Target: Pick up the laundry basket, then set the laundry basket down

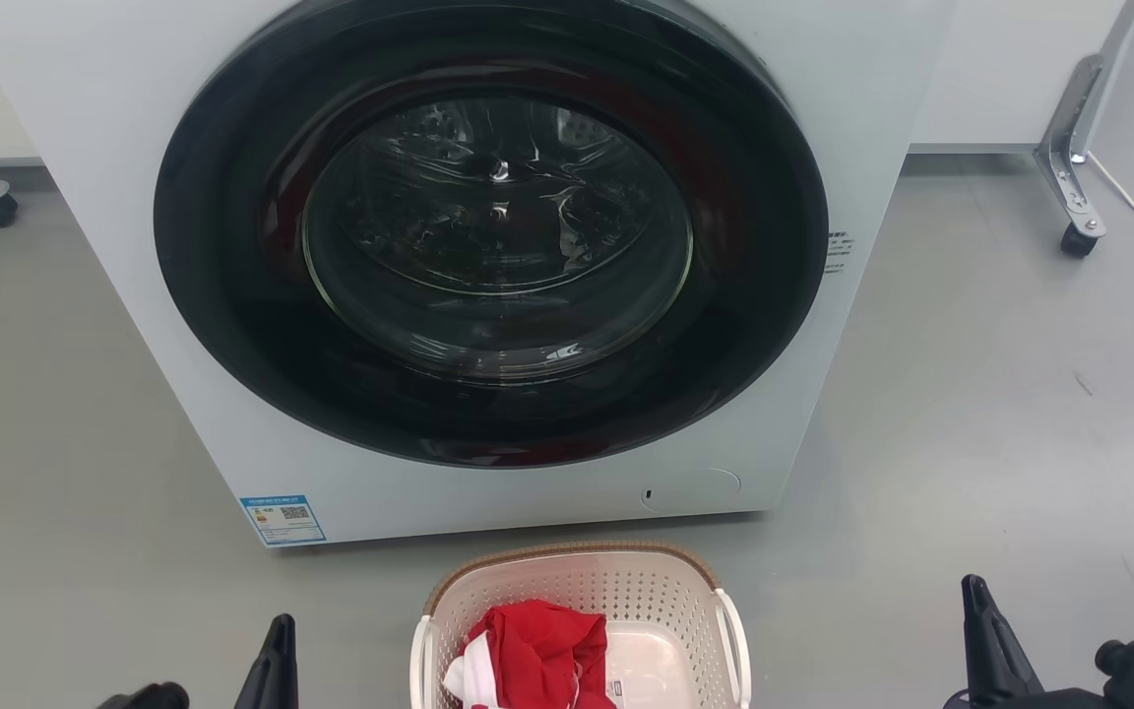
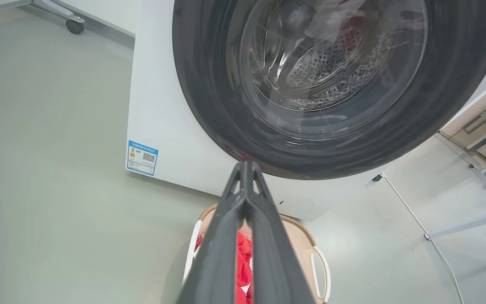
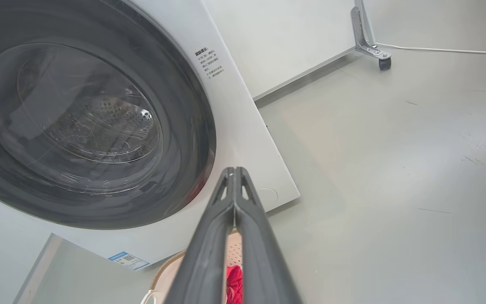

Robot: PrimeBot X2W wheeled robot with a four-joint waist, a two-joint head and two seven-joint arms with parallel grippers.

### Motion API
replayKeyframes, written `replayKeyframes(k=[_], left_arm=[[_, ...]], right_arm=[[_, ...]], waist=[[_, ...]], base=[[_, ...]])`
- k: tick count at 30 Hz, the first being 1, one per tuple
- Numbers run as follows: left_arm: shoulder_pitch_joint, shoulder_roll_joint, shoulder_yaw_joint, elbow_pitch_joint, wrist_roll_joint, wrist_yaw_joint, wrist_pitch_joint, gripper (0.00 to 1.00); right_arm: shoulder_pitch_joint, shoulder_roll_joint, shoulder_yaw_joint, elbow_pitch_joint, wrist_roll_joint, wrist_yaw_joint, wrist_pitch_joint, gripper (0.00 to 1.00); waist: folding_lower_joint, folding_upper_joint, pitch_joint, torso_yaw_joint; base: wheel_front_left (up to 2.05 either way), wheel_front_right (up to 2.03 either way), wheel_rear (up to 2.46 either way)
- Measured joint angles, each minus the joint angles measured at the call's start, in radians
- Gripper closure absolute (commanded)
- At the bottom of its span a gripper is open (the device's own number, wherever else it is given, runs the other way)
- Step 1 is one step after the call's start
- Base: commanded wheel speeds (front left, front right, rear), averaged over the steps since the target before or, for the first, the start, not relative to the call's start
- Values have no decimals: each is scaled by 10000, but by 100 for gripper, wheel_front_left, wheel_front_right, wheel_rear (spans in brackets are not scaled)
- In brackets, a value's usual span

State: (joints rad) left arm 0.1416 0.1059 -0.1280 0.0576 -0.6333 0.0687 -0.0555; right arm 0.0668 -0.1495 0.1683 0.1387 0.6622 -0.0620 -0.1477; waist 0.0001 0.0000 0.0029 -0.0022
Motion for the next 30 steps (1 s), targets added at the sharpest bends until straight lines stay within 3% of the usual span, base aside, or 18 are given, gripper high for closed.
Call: replayKeyframes(k=[30], left_arm=[[-857,-221,917,965,-3983,-788,717,100]], right_arm=[[-623,428,-1267,656,3906,723,1127,100]], waist=[[0,0,-5,9]], base=[[0,0,0]])
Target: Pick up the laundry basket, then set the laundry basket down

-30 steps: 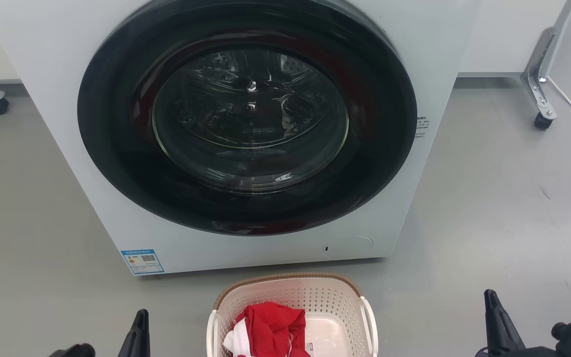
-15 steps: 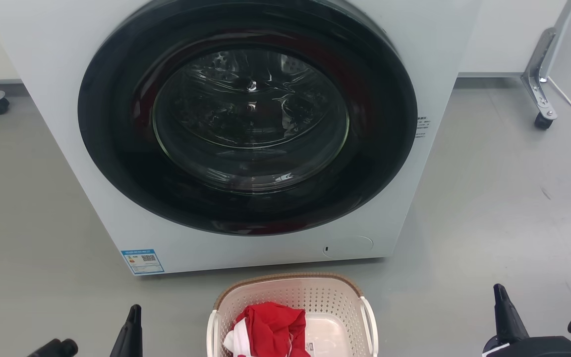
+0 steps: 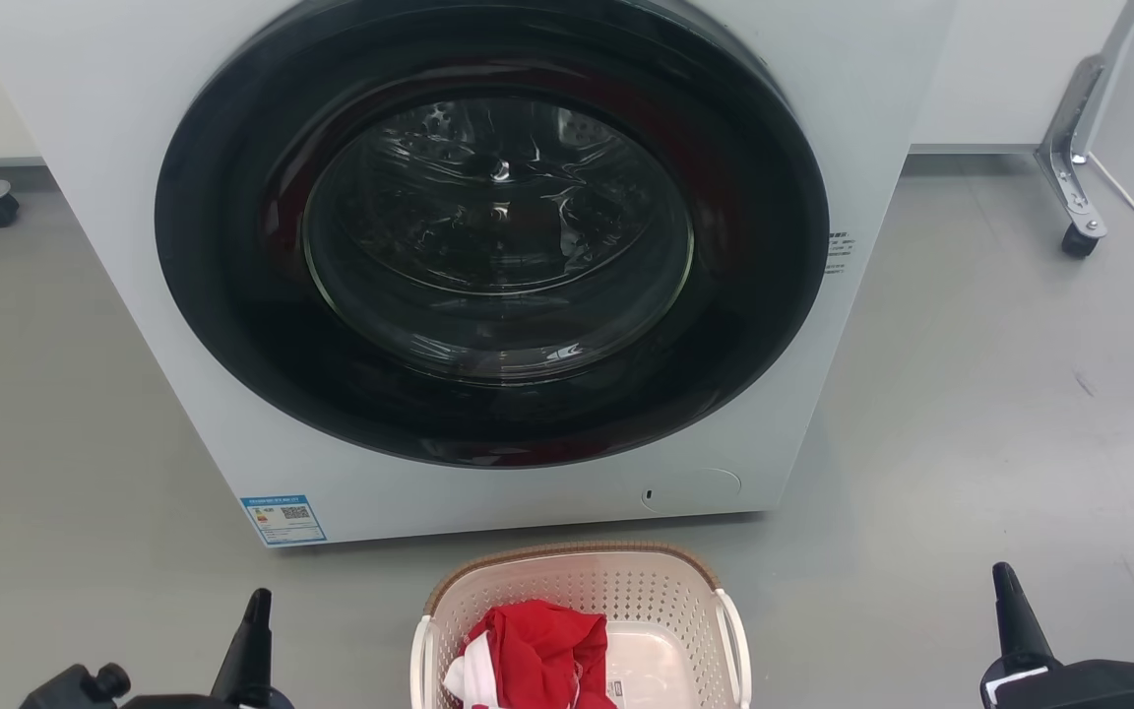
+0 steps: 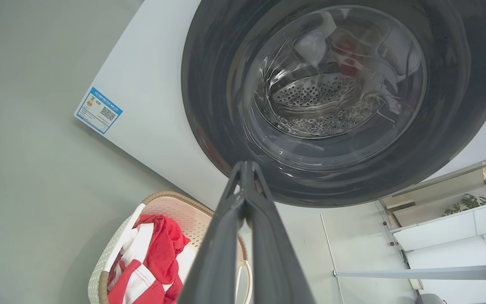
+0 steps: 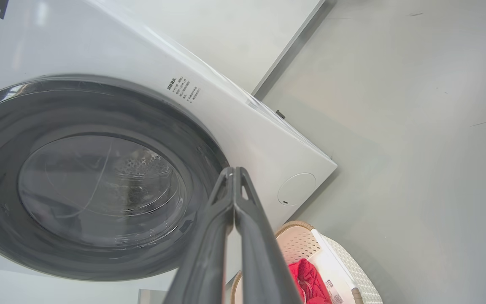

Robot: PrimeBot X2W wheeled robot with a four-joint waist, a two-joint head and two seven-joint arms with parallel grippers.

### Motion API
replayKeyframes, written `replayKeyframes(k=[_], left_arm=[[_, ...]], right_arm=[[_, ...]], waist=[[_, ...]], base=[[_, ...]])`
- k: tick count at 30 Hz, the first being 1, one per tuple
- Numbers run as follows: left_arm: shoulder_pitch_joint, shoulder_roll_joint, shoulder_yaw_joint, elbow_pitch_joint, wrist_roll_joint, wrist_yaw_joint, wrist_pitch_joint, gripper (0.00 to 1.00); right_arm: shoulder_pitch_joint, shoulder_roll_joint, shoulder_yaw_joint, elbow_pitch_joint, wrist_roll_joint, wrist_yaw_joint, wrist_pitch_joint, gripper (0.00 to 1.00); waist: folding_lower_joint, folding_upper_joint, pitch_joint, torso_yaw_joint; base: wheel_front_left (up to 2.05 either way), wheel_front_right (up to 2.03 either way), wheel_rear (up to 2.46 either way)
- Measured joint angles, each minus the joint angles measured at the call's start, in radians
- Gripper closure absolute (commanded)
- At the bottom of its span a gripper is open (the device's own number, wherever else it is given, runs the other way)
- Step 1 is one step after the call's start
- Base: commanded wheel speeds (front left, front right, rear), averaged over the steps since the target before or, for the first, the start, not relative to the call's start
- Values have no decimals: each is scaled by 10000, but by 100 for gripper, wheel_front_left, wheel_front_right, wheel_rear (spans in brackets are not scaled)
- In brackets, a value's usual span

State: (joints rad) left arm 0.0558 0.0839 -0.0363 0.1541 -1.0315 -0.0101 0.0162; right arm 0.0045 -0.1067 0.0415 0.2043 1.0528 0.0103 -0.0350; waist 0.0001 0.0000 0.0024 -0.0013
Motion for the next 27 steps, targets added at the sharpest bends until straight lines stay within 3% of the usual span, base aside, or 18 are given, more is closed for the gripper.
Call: replayKeyframes(k=[27], left_arm=[[-810,-253,821,901,-3580,-706,627,100]], right_arm=[[-594,395,-1108,600,3499,698,955,100]], waist=[[0,0,-3,8]], base=[[0,0,0]])
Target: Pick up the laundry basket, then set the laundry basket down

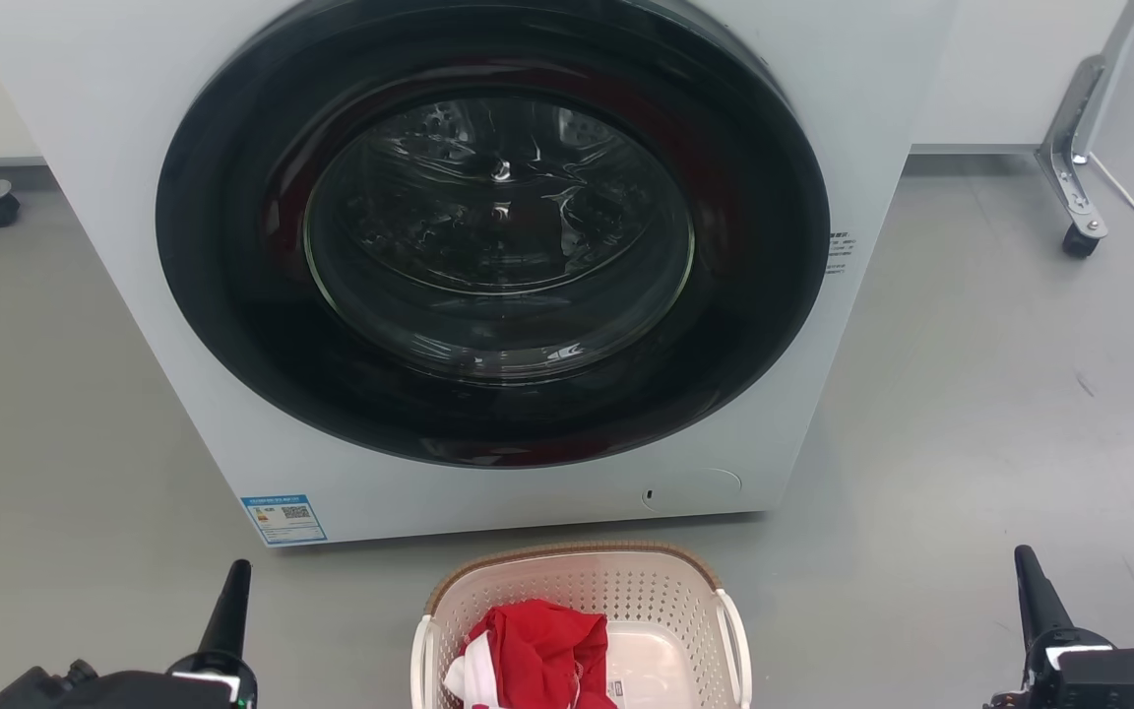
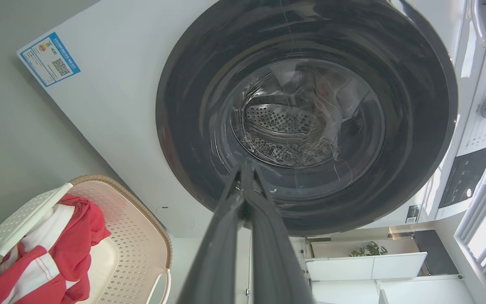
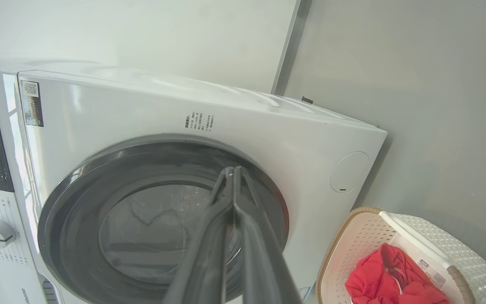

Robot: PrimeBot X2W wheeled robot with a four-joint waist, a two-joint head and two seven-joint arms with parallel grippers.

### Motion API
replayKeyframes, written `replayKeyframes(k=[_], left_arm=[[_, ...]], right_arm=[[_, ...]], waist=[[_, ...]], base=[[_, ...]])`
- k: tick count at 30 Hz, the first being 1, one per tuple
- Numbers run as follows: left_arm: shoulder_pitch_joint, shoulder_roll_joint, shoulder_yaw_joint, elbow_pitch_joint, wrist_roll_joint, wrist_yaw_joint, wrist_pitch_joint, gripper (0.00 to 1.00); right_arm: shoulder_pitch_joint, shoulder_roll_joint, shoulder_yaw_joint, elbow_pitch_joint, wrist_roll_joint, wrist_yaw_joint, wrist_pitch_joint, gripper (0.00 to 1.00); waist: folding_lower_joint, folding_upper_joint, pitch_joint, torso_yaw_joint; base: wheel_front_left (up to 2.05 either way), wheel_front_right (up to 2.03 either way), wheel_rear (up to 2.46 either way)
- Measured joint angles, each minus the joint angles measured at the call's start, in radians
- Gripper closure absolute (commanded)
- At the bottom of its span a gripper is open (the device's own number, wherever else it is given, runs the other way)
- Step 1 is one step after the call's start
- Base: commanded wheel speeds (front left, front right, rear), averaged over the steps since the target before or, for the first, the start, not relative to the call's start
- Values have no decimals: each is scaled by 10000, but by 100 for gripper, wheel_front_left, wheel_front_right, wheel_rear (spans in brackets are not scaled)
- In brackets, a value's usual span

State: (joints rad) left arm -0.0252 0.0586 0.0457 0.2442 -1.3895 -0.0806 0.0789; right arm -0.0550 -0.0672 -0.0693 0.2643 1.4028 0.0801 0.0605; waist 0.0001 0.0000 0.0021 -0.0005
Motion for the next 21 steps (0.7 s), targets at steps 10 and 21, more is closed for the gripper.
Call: replayKeyframes(k=[10,21], left_arm=[[-351,-69,288,313,-1321,-263,222,100],[-541,-155,447,464,-2109,-353,341,100]], right_arm=[[-208,159,-414,192,1279,259,355,100],[-374,230,-629,336,1929,403,529,100]], waist=[[0,0,-1,3],[-2,0,-2,5]], base=[[0,0,0],[0,0,0]])
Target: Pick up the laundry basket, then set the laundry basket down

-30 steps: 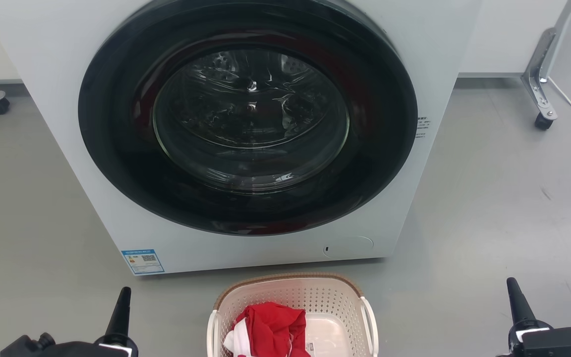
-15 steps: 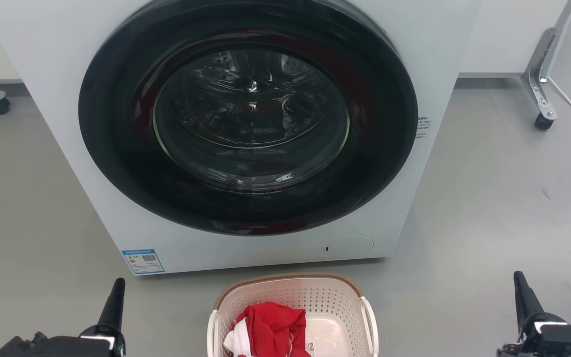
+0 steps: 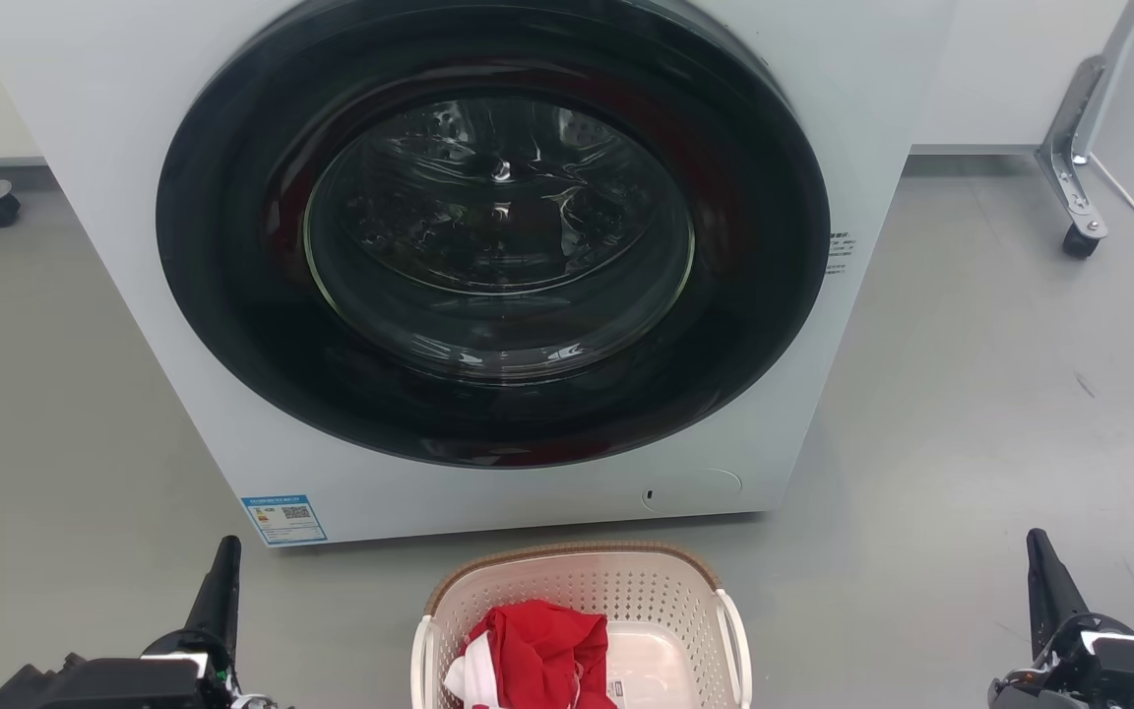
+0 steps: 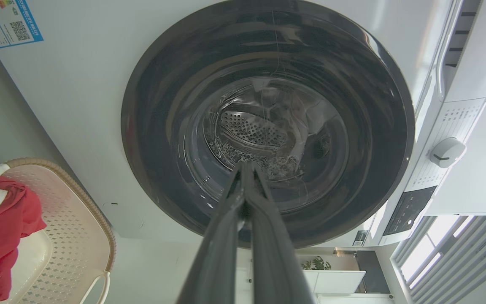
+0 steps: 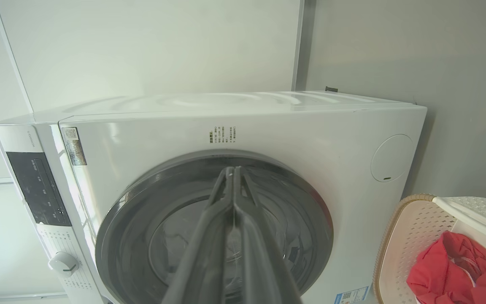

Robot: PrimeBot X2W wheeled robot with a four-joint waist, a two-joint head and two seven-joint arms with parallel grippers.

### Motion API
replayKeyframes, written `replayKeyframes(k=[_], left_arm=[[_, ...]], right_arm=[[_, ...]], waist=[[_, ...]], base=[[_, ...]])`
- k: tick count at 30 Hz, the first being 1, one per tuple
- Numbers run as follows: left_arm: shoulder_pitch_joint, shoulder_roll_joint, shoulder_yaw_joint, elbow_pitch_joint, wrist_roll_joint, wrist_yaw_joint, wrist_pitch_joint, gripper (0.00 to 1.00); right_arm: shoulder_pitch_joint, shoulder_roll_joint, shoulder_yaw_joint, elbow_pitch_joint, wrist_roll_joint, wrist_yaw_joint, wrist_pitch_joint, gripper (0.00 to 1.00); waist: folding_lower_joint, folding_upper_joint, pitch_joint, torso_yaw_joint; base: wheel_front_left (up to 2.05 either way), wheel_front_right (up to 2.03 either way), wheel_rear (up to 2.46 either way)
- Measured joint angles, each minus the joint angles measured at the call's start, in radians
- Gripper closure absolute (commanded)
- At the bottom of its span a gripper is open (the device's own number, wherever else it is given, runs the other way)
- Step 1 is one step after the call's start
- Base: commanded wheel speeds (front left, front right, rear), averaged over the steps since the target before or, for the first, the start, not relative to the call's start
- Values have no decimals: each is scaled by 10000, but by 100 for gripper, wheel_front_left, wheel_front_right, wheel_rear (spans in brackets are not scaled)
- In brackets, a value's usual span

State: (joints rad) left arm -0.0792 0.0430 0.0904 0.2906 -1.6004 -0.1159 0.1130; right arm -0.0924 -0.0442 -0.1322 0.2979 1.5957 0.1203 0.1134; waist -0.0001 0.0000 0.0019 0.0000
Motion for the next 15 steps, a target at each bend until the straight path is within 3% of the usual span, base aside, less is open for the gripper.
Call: replayKeyframes(k=[15], left_arm=[[0,-4,0,6,-2,0,0,100]], right_arm=[[-1,2,0,0,2,2,-2,100]], waist=[[0,0,0,0]], base=[[0,0,0]])
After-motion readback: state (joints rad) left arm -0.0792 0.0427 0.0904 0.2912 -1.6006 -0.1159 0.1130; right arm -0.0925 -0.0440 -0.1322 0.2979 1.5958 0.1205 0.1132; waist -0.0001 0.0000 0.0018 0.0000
